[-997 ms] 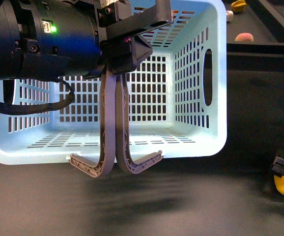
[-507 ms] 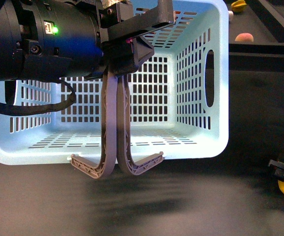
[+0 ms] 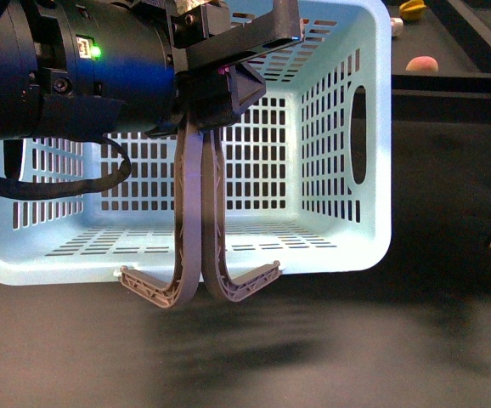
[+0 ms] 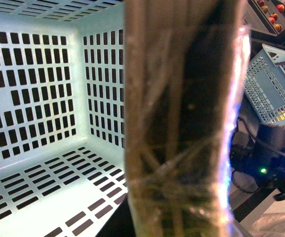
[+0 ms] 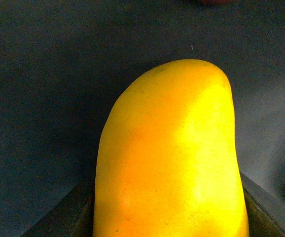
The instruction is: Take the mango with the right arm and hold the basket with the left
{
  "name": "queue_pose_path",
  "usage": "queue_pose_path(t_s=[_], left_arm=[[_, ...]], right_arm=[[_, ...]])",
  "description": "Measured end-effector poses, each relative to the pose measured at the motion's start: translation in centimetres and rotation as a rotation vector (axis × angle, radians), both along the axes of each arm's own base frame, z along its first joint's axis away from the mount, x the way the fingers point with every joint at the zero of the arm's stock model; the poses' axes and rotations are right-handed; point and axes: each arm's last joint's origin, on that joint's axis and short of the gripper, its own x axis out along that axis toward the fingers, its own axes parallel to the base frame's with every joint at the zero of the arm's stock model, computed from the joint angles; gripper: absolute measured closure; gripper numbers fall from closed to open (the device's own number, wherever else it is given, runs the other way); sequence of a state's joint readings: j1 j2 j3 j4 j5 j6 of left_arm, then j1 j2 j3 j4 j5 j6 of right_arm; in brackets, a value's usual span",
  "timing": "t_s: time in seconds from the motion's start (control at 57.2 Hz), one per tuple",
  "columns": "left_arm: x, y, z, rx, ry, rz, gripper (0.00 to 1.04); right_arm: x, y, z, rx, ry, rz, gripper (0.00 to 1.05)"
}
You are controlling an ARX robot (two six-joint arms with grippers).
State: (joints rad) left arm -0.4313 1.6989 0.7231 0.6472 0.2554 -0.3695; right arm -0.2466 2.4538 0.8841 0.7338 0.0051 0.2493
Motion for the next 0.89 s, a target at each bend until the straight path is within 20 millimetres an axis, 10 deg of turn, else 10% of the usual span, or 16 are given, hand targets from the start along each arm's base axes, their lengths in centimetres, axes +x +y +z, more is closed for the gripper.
queue_pose_path(t_s=[0.524, 0.892], left_arm=[[0.0, 0.0, 0.0, 0.000, 0.001, 0.000, 0.96], [0.0, 0.0, 0.0, 0.000, 0.001, 0.000, 0.96]], right_arm=[[-1.0, 10.1, 18.7, 0.144, -0.361, 0.402, 0.45], [-2.2, 17.1, 22.4, 0.186, -0.407, 0.610, 0.45]])
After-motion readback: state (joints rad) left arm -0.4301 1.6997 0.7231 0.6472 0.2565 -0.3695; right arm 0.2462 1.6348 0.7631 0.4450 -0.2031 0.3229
